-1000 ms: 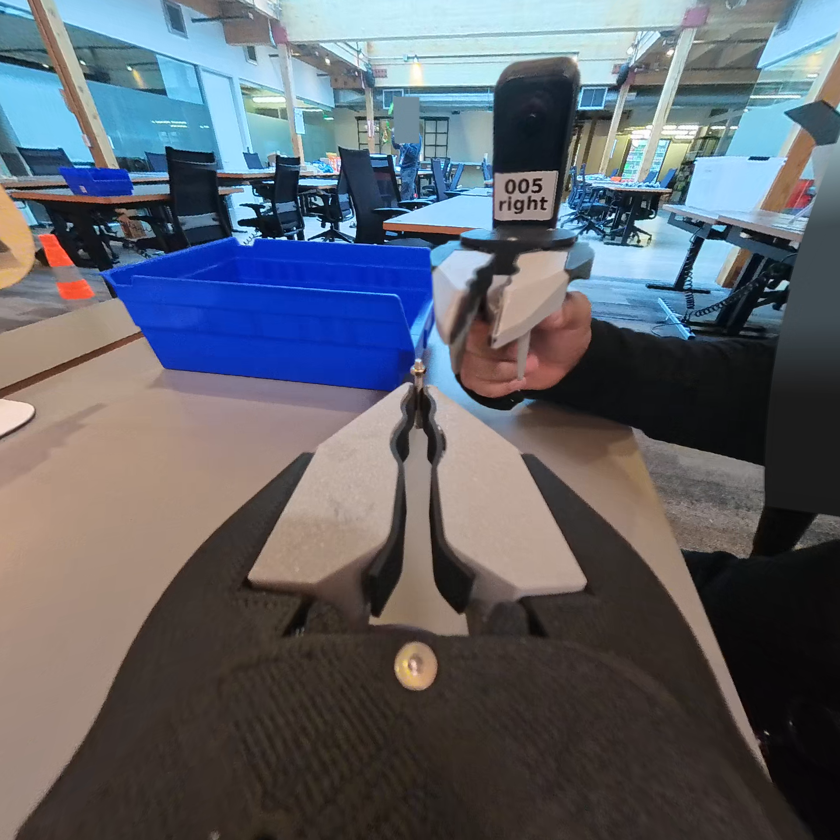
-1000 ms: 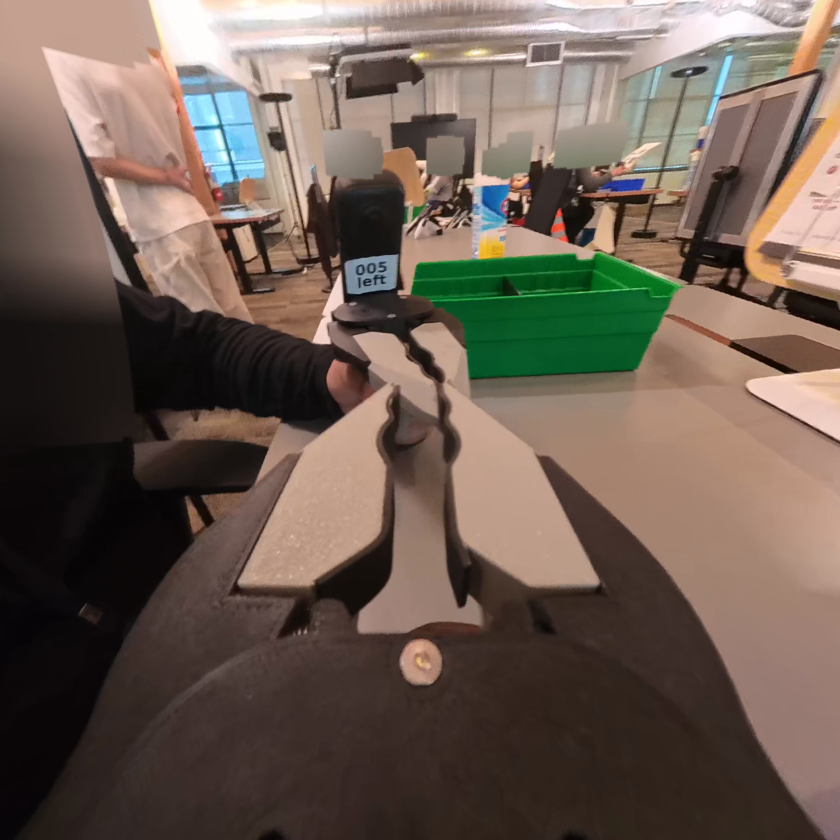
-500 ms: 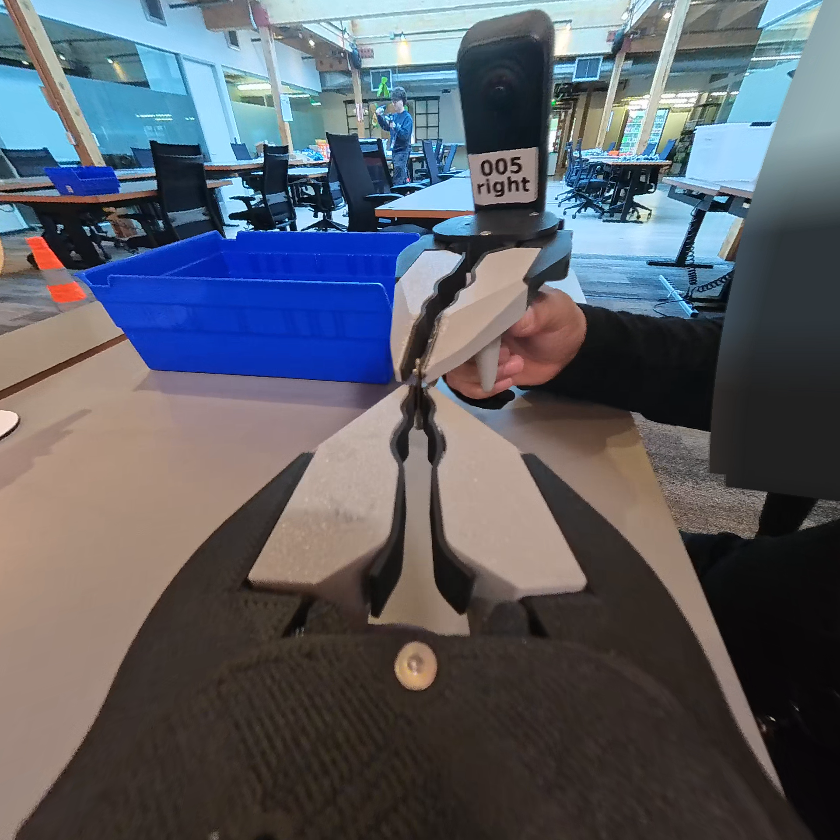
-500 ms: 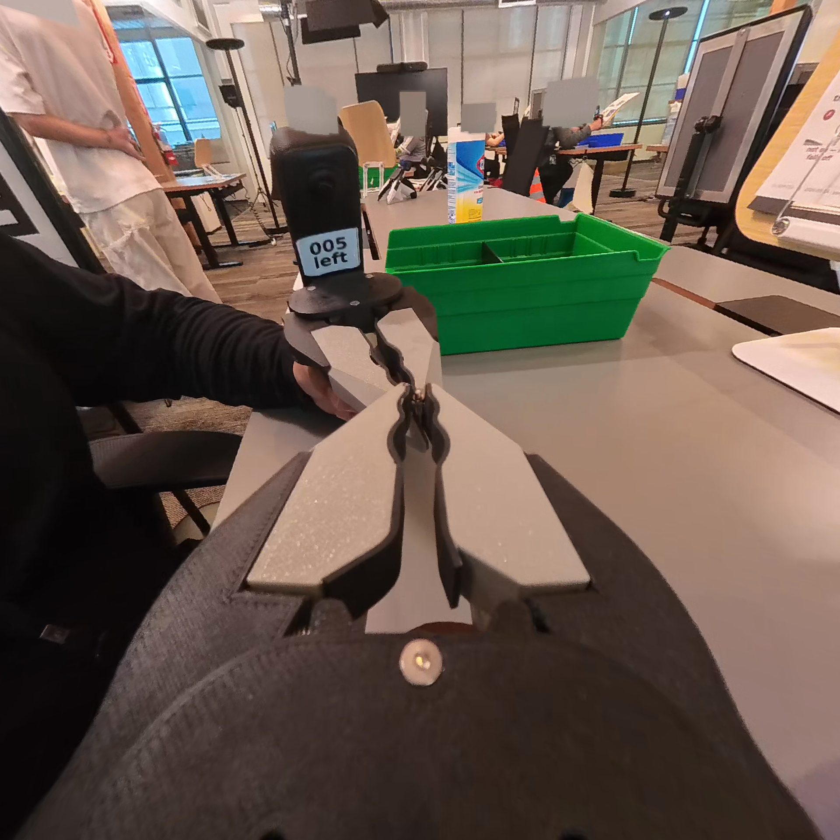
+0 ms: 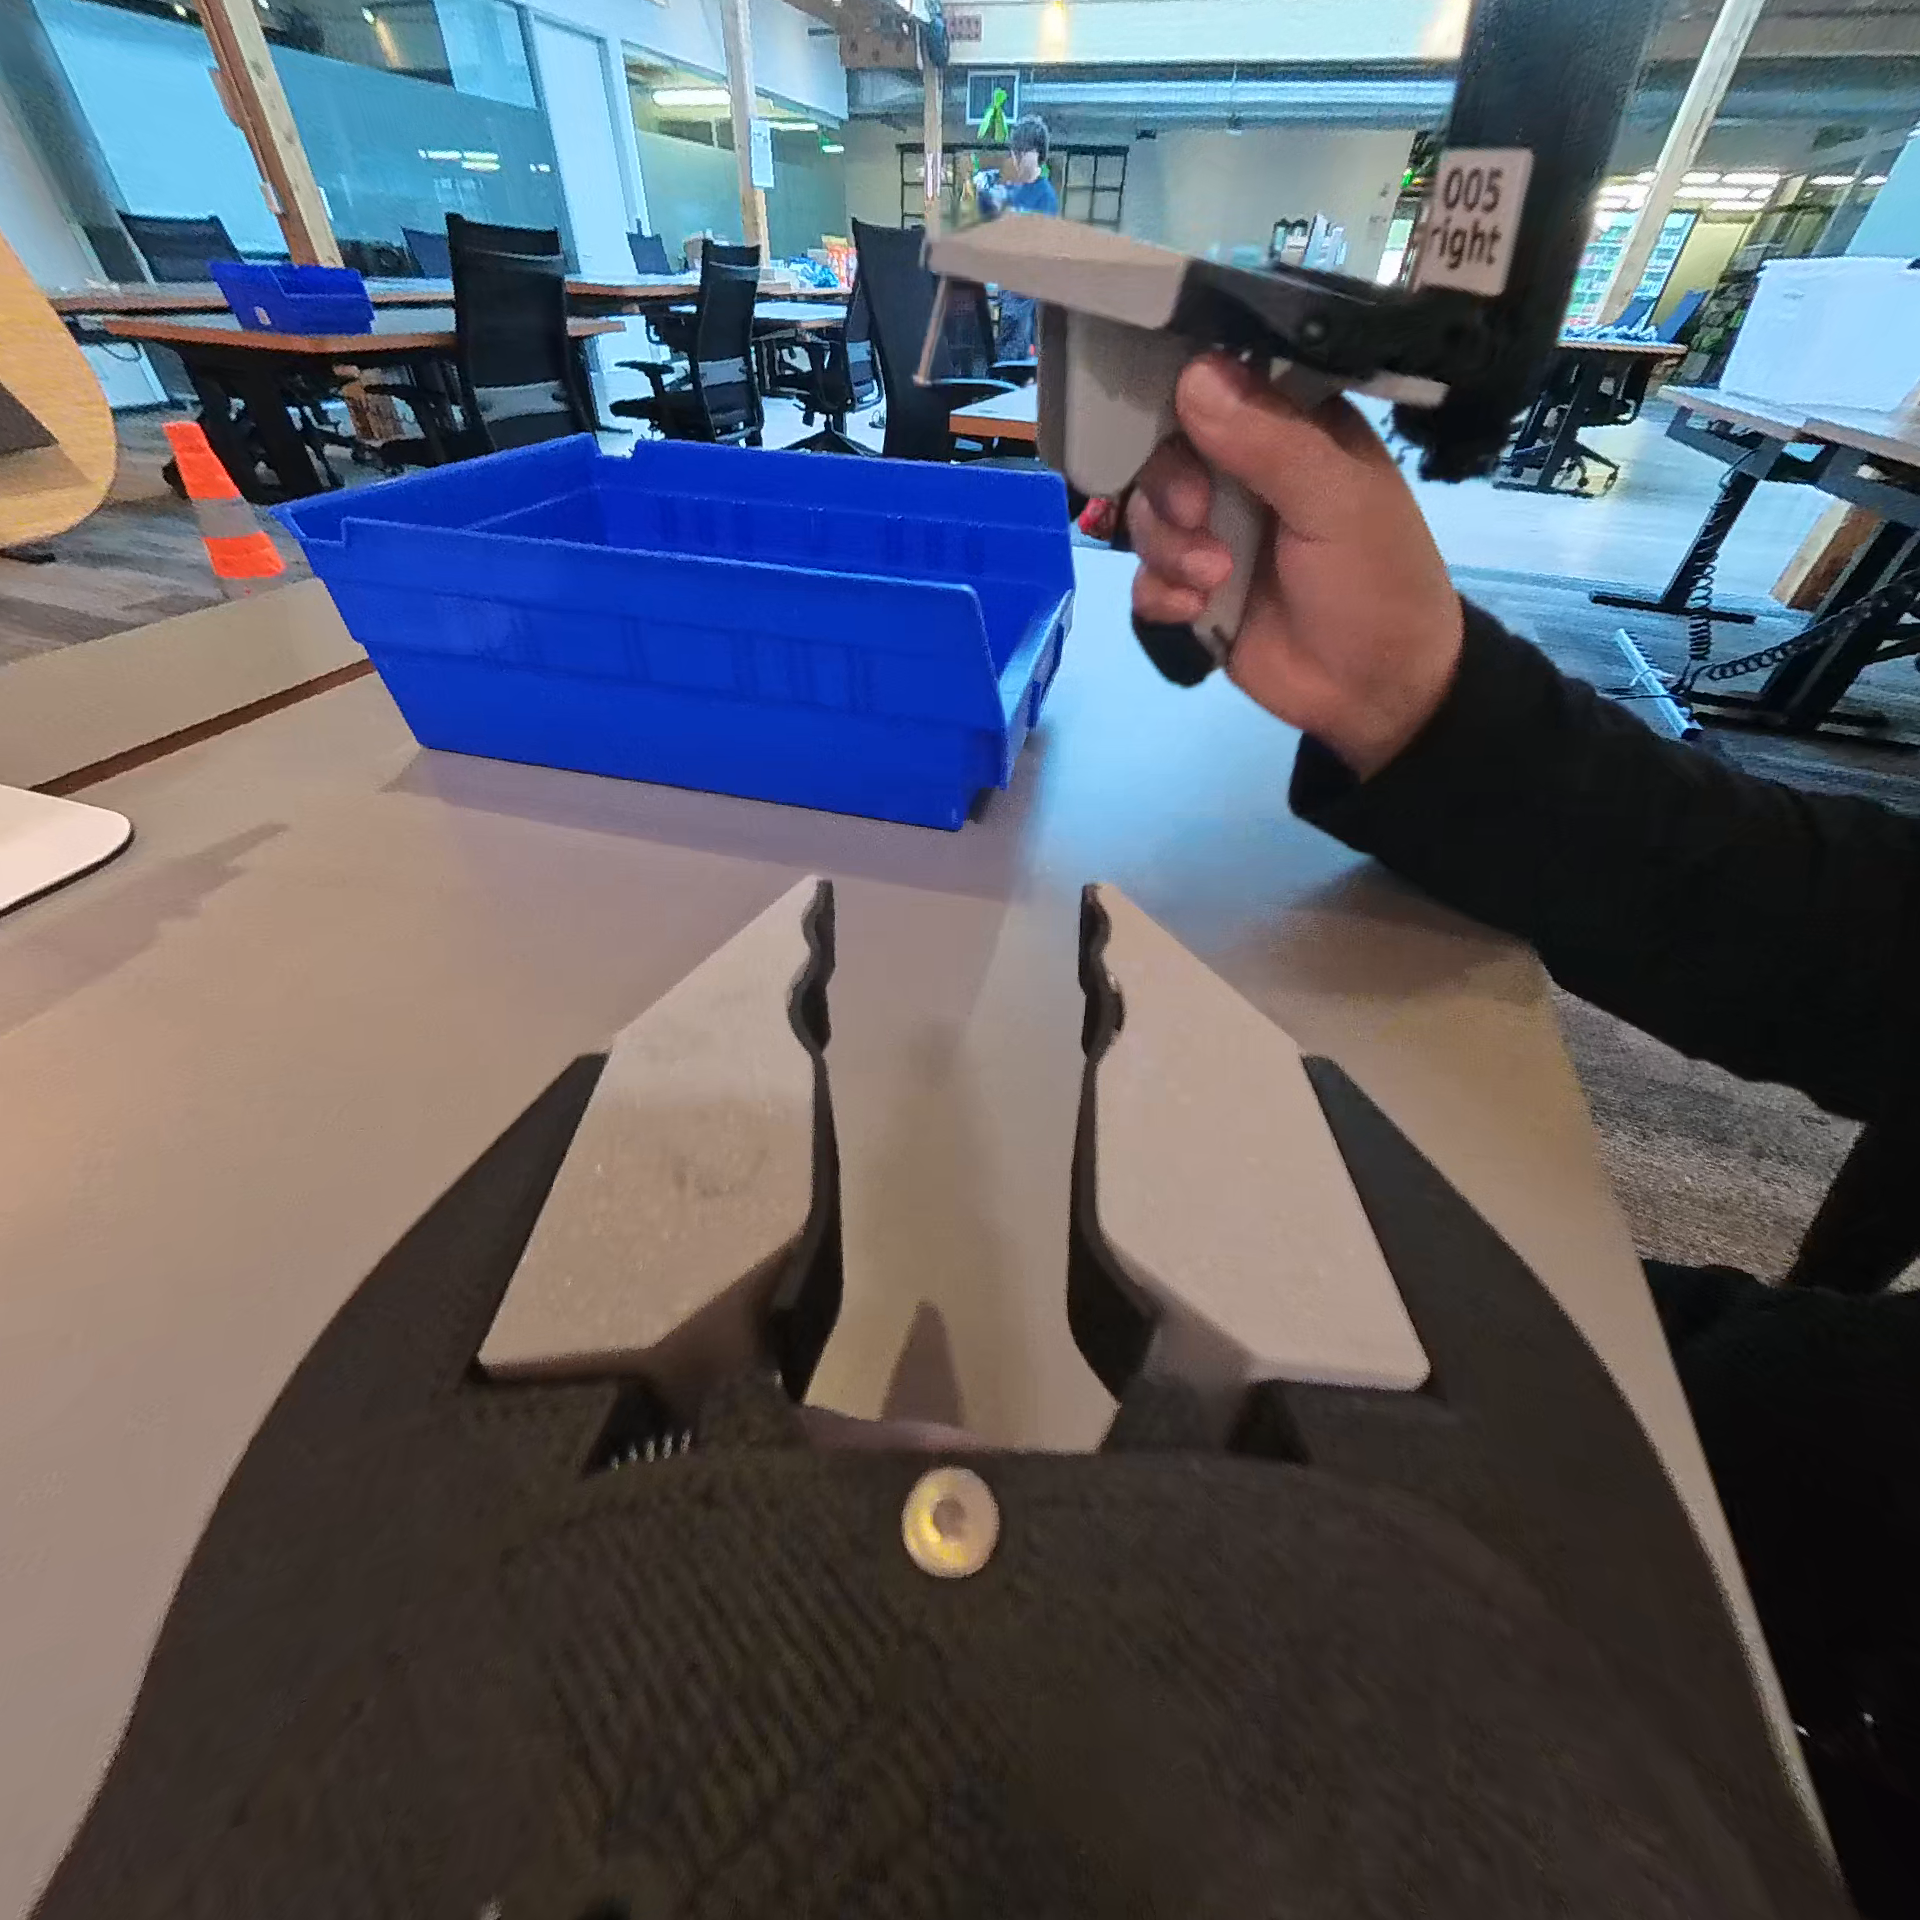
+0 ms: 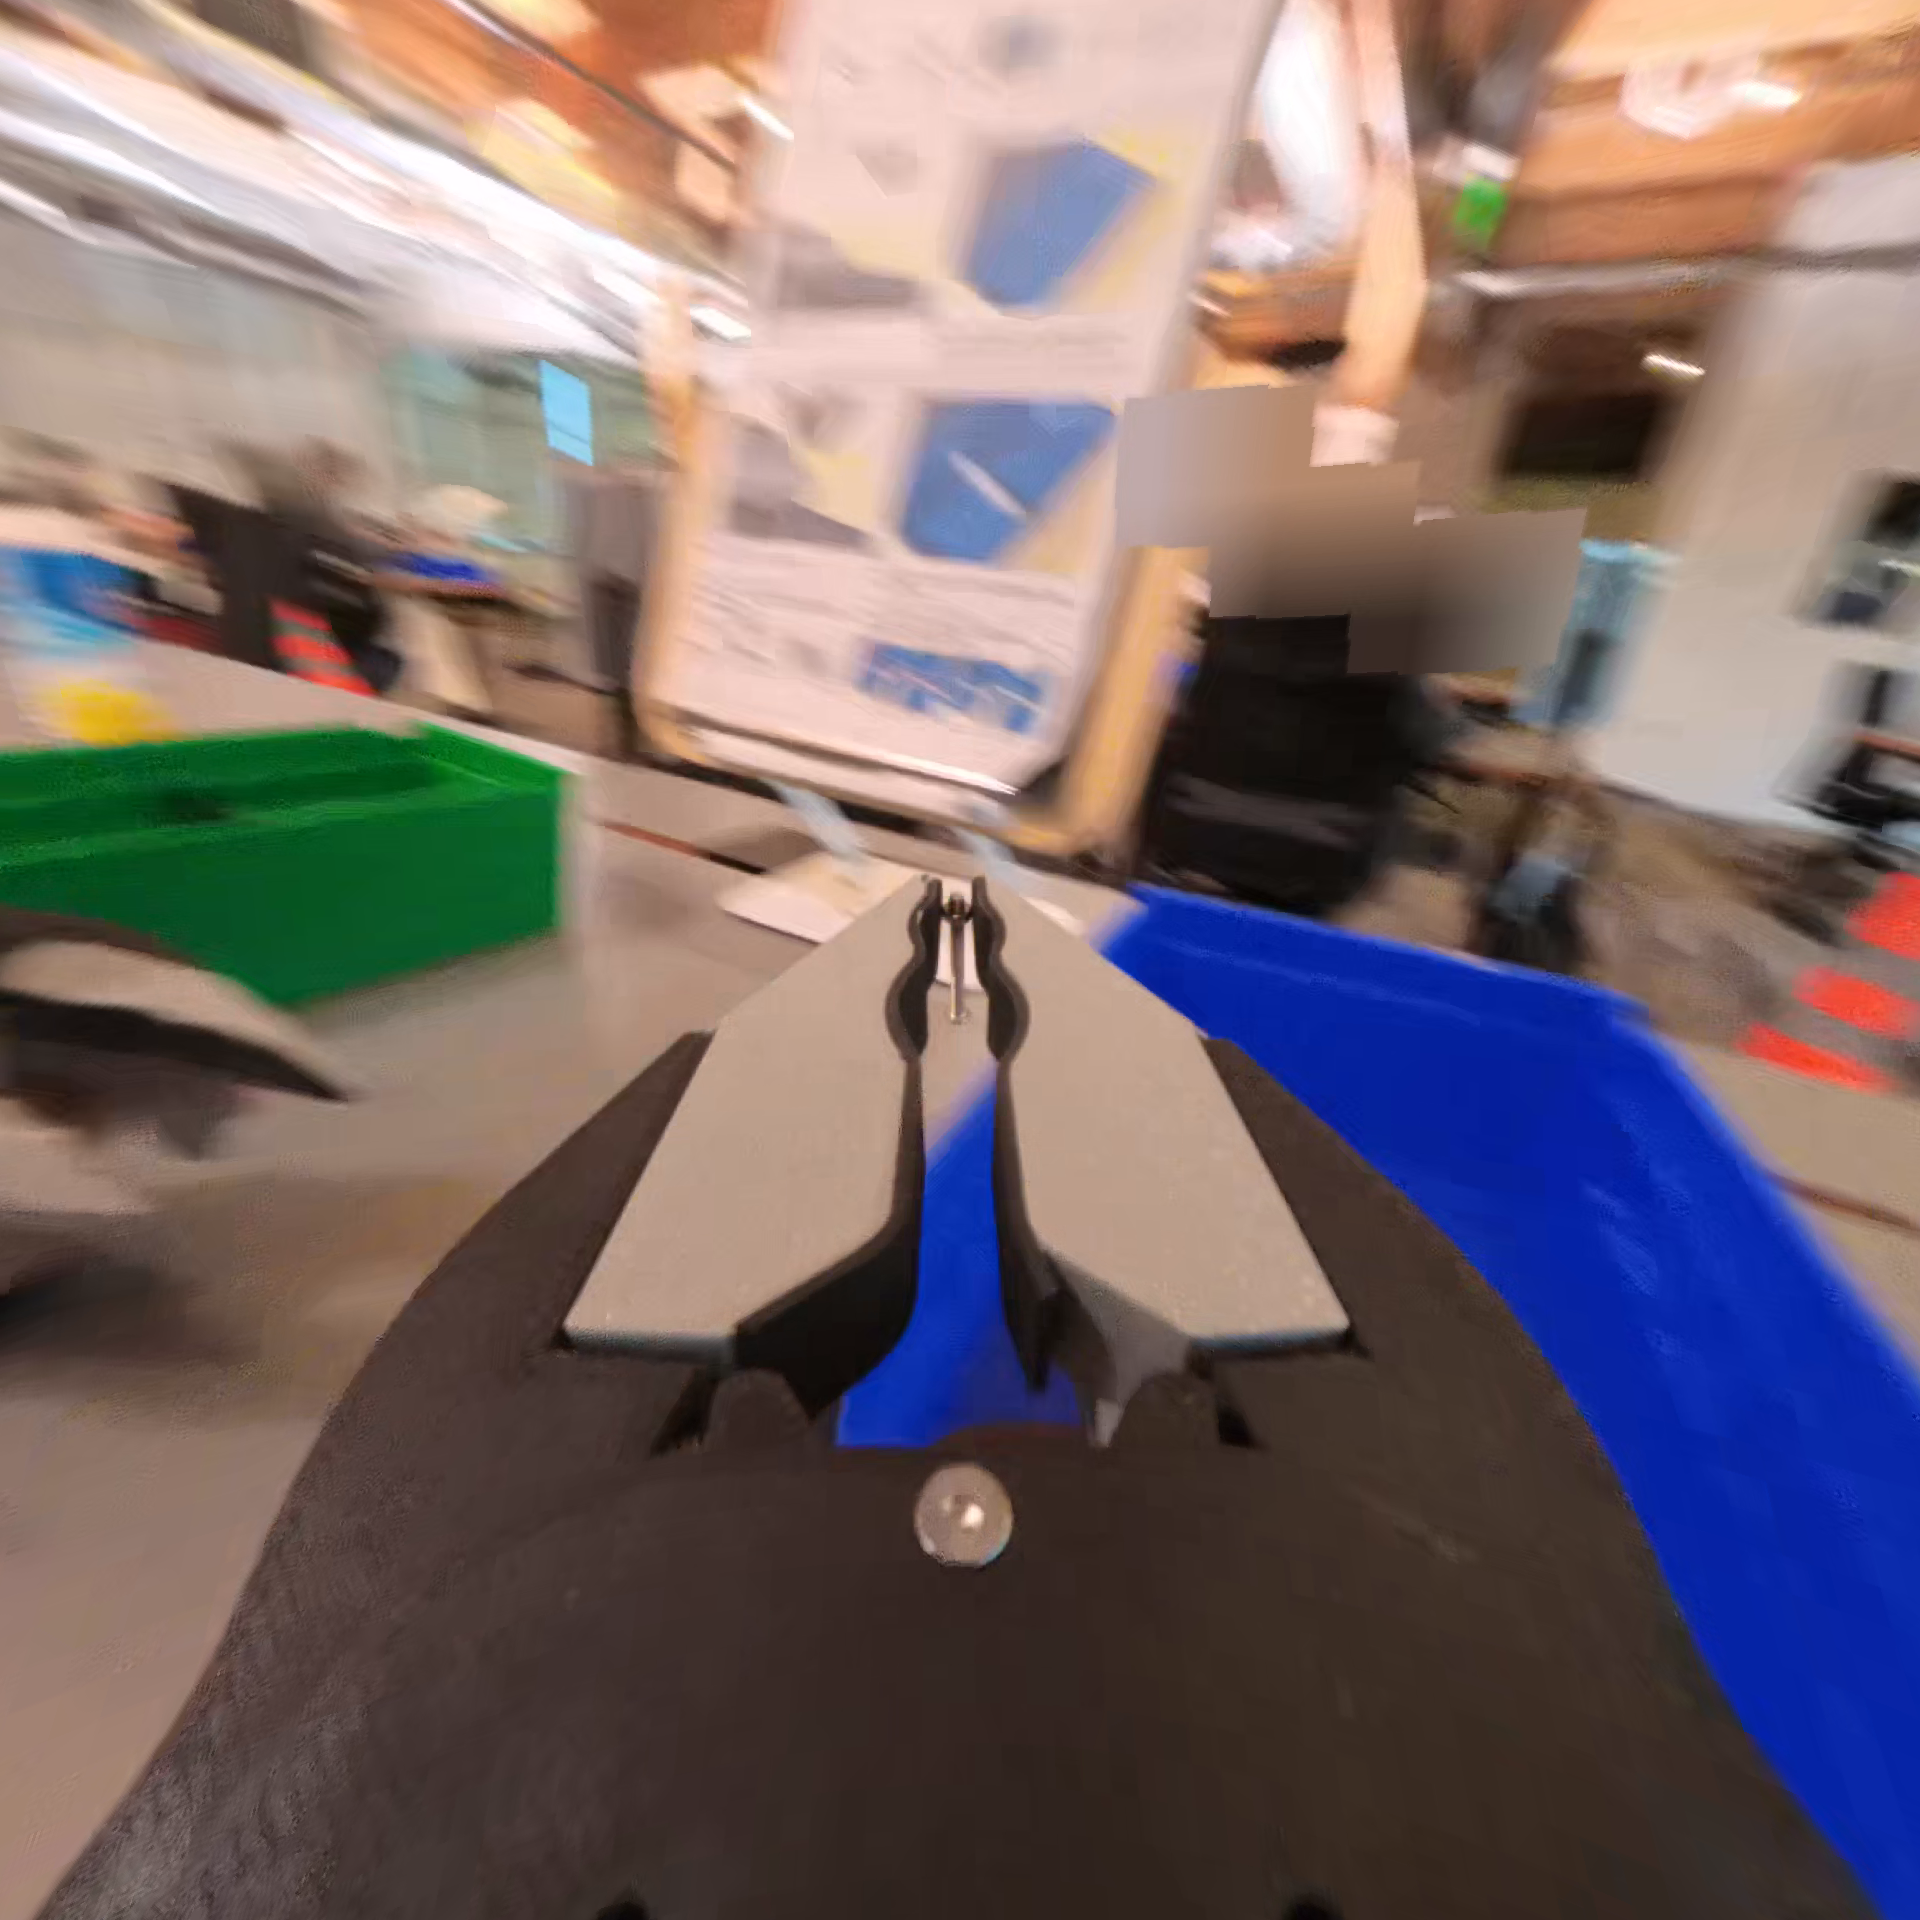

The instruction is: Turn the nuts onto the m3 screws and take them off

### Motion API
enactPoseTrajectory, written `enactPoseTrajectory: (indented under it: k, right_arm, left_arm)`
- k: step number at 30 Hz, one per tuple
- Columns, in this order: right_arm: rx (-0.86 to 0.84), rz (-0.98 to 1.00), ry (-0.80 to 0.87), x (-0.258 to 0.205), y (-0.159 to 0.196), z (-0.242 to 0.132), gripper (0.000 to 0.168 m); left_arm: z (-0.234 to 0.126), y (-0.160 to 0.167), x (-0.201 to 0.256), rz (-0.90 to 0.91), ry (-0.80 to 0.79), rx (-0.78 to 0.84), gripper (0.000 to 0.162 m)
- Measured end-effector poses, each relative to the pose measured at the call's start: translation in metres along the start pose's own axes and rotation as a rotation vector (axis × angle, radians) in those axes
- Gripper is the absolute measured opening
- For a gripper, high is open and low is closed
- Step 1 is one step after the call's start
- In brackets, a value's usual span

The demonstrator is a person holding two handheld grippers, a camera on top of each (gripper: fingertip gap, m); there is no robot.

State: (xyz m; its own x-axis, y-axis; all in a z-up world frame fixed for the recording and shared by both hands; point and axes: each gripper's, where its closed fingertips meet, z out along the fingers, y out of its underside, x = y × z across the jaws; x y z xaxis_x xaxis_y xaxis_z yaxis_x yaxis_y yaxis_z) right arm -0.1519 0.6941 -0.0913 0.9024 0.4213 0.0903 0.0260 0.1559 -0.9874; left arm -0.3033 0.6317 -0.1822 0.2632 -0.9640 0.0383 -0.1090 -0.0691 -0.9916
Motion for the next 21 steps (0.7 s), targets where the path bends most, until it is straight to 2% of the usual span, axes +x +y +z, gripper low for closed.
enactPoseTrajectory:
  k: [2, 5, 8, 12, 15, 18, 21]
  right_arm:
    - [-0.147, -0.023, 0.149, 0.041, 0.027, -0.005, 0.002]
    - [-0.404, 0.028, 0.175, 0.058, 0.080, -0.004, 0.002]
    - [-0.479, 0.029, 0.180, 0.058, 0.095, -0.001, 0.024]
    - [-0.334, -0.025, 0.244, 0.064, 0.066, -0.004, 0.027]
    - [-0.175, -0.013, 0.203, 0.056, 0.037, -0.007, 0.025]
    - [-0.010, -0.034, 0.058, 0.024, 0.008, -0.009, 0.028]
    - [0.112, -0.084, -0.171, -0.028, -0.015, -0.014, 0.027]
  left_arm:
    - [0.001, 0.002, -0.001, -0.011, -0.002, -0.013, 0.046]
    - [0.001, 0.002, -0.001, -0.011, -0.001, -0.010, 0.046]
    - [0.001, 0.002, 0.000, -0.007, -0.001, -0.012, 0.046]
    - [0.000, 0.001, -0.001, -0.007, -0.004, -0.009, 0.045]
    - [0.001, 0.003, 0.000, -0.009, 0.001, -0.018, 0.046]
    - [0.002, 0.004, 0.001, -0.005, 0.008, -0.025, 0.045]
    - [0.002, 0.004, 0.001, -0.007, 0.007, -0.027, 0.044]
